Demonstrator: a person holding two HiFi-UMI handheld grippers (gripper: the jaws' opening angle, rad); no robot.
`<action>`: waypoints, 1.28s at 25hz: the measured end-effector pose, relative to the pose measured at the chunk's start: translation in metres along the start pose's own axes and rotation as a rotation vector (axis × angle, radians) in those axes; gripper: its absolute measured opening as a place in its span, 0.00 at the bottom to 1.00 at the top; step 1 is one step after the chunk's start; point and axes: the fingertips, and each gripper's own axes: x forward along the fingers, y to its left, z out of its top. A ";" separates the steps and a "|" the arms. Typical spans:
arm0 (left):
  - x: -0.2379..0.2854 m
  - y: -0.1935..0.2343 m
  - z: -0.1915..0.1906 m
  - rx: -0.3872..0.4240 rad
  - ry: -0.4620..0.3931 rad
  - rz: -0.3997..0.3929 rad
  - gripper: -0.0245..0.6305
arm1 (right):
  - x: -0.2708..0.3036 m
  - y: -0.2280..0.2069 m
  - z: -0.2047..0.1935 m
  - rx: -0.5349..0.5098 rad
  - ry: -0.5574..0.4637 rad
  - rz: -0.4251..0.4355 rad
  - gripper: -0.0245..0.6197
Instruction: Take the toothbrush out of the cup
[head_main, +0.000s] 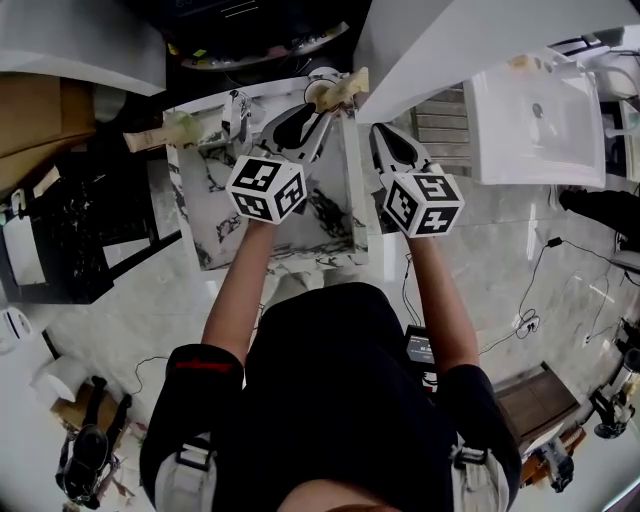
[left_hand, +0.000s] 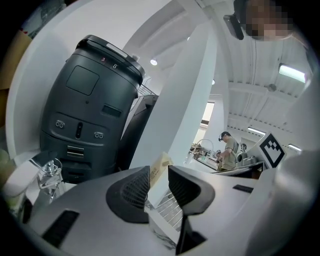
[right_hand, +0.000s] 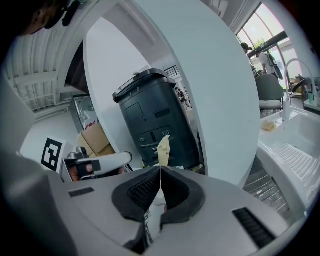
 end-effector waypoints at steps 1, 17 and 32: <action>0.004 0.000 -0.002 0.016 0.012 0.000 0.20 | 0.000 0.000 -0.001 0.002 0.003 0.001 0.09; 0.057 0.010 -0.019 0.199 0.138 -0.008 0.30 | 0.001 -0.023 -0.020 0.058 0.037 -0.013 0.09; 0.081 0.015 -0.039 0.242 0.212 -0.010 0.44 | -0.001 -0.039 -0.030 0.098 0.054 -0.028 0.09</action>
